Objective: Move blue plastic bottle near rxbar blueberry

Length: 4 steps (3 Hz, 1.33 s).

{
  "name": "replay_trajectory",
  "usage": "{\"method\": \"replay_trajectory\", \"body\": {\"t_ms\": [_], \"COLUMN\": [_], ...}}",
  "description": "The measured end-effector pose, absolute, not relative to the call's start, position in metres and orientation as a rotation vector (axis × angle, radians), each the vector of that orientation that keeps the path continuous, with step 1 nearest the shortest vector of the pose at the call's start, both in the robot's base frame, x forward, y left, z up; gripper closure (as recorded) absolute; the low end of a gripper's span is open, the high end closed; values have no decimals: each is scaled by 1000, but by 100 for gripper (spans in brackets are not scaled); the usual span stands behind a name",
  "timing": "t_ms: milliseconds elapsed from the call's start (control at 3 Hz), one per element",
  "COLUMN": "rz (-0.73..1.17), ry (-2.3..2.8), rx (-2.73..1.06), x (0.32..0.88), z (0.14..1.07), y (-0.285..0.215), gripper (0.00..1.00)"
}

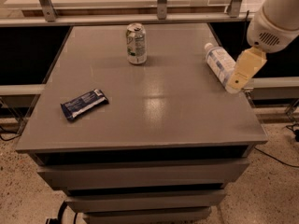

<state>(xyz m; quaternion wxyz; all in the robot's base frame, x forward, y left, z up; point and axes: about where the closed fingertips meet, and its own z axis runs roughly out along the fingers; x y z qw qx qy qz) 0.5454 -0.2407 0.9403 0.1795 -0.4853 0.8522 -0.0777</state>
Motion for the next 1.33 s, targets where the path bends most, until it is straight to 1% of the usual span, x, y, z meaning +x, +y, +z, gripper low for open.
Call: {"method": "replay_trajectory", "body": {"t_ms": [667, 1000, 1333], "rz": [-179, -133, -43], "ry": [2465, 2464, 2475], "rx": [-1141, -1086, -1023], "x": [627, 659, 681], "z": [895, 872, 846], "y": [-262, -263, -268], "gripper": [0, 0, 16]}}
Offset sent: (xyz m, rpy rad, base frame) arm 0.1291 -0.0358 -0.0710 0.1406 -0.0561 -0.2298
